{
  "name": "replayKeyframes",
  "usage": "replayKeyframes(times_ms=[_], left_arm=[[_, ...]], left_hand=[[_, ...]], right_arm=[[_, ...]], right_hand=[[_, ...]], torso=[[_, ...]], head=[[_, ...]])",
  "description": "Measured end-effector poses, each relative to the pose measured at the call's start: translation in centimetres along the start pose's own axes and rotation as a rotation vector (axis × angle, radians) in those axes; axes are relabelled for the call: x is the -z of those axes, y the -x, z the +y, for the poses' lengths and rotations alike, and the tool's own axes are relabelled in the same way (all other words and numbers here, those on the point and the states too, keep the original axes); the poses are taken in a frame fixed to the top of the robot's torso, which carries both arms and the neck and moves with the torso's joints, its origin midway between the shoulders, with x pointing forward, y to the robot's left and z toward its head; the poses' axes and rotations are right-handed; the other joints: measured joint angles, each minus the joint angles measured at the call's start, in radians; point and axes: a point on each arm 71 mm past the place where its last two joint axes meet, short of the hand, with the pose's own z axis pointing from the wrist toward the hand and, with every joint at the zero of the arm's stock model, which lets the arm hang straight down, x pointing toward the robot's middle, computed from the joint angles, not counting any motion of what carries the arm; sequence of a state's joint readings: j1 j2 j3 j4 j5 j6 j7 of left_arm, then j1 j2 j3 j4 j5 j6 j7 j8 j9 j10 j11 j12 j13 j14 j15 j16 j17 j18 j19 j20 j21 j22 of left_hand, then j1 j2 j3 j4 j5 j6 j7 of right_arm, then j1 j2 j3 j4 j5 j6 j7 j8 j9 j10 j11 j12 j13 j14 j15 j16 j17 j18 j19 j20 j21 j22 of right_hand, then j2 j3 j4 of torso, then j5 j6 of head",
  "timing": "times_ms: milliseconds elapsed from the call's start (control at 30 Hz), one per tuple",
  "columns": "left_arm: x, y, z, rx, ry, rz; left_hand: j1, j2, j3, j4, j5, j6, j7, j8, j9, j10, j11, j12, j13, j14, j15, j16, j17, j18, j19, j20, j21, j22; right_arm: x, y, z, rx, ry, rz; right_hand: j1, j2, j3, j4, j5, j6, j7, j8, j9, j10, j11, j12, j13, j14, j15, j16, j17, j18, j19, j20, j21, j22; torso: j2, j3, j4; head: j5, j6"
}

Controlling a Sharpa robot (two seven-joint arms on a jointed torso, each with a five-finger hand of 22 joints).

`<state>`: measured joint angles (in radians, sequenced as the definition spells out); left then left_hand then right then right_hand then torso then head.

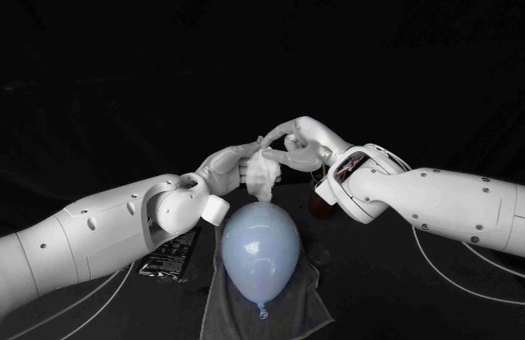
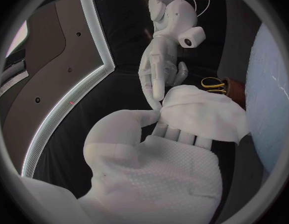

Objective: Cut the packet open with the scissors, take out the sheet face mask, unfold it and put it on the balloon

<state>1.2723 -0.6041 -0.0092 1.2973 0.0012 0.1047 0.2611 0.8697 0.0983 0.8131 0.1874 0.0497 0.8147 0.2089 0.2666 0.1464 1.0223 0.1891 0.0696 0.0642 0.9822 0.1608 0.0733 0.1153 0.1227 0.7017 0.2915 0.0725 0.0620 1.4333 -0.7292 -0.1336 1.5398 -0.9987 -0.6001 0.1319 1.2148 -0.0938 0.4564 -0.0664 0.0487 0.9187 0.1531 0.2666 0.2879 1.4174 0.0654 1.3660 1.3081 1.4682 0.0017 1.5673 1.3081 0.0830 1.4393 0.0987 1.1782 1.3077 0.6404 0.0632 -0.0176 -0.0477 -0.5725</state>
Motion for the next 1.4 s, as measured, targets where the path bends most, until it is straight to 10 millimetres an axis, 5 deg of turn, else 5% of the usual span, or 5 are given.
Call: replayKeyframes(times_ms=[300, 467, 867, 967, 1400], left_arm=[[0.02, 0.00, 0.02, 0.022, -0.003, -0.007], [0.05, 0.07, 0.00, 0.031, -0.005, -0.014], [0.04, 0.04, -0.02, 0.045, -0.008, -0.018], [0.04, -0.01, -0.03, 0.047, -0.009, -0.016], [0.05, -0.08, 0.02, 0.050, -0.007, -0.011]], left_hand=[[0.004, -0.004, 0.039, -0.019, 0.000, 0.012, 0.002, 0.000, 0.002, 0.007, 0.000, 0.000, 0.000, -0.007, 0.000, 0.000, -0.001, 0.000, -0.015, 0.000, 0.000, -0.001], [0.004, -0.004, 0.064, -0.022, 0.000, 0.012, 0.002, 0.000, 0.002, 0.007, 0.000, -0.004, 0.000, -0.010, 0.004, 0.000, -0.002, -0.015, -0.023, -0.002, -0.004, -0.002], [-0.038, -0.057, 0.106, -0.057, 0.000, 0.012, 0.002, -0.013, 0.000, 0.000, 0.000, -0.004, 0.000, -0.018, 0.004, 0.000, -0.004, -0.015, -0.042, -0.001, -0.005, -0.002], [-0.066, -0.090, 0.066, -0.048, 0.000, 0.012, 0.002, -0.013, 0.000, -0.004, 0.004, -0.004, 0.000, -0.021, 0.008, 0.000, -0.004, -0.015, -0.047, 0.000, -0.005, -0.003], [-0.108, -0.142, -0.095, 0.013, 0.000, 0.021, 0.004, -0.021, 0.004, -0.004, 0.004, -0.004, 0.000, -0.021, 0.008, 0.000, -0.005, -0.015, -0.050, 0.000, -0.005, -0.003]], right_arm=[[-0.07, 0.18, 0.08, 0.039, 0.006, -0.033], [-0.03, 0.11, 0.06, 0.059, 0.003, -0.039], [0.02, -0.27, 0.24, 0.091, -0.001, -0.031], [0.05, -0.35, 0.30, 0.096, 0.000, -0.027], [0.11, -0.38, 0.40, 0.109, 0.008, -0.026]], right_hand=[[0.000, -0.010, -0.010, 0.001, 0.000, -0.004, 0.003, -0.008, -0.004, -0.004, 0.003, 0.000, 0.000, 0.000, 0.000, -0.001, -0.001, 0.000, -0.004, 0.004, -0.010, 0.000], [-0.004, -0.014, -0.021, 0.007, 0.000, -0.004, 0.003, -0.012, -0.005, -0.004, 0.003, -0.004, 0.000, 0.000, 0.000, -0.001, -0.001, 0.000, -0.004, 0.004, -0.011, 0.000], [0.005, -0.015, -0.023, 0.004, 0.000, 0.017, -0.002, -0.012, -0.006, -0.004, 0.003, -0.004, 0.000, 0.000, 0.000, 0.000, 0.000, -0.001, -0.007, 0.007, -0.011, 0.000], [0.017, -0.003, -0.023, 0.004, 0.000, 0.030, -0.005, -0.012, -0.006, -0.001, -0.001, 0.005, 0.000, 0.000, 0.000, 0.000, 0.000, -0.001, -0.007, 0.007, -0.005, 0.000], [0.068, 0.032, 0.007, -0.026, 0.000, 0.066, -0.019, -0.004, -0.006, 0.010, -0.012, 0.012, 0.000, 0.000, -0.007, -0.001, 0.000, -0.001, 0.000, 0.000, 0.013, 0.000]], torso=[[0.000, 0.0001, -0.0006], [0.000, 0.0002, -0.0006], [0.000, 0.0001, -0.0005], [0.000, 0.0001, -0.0005], [0.000, 0.0002, -0.0005]], head=[[-0.001, 0.001], [-0.001, 0.001], [-0.001, 0.002], [-0.001, 0.002], [0.000, 0.003]])
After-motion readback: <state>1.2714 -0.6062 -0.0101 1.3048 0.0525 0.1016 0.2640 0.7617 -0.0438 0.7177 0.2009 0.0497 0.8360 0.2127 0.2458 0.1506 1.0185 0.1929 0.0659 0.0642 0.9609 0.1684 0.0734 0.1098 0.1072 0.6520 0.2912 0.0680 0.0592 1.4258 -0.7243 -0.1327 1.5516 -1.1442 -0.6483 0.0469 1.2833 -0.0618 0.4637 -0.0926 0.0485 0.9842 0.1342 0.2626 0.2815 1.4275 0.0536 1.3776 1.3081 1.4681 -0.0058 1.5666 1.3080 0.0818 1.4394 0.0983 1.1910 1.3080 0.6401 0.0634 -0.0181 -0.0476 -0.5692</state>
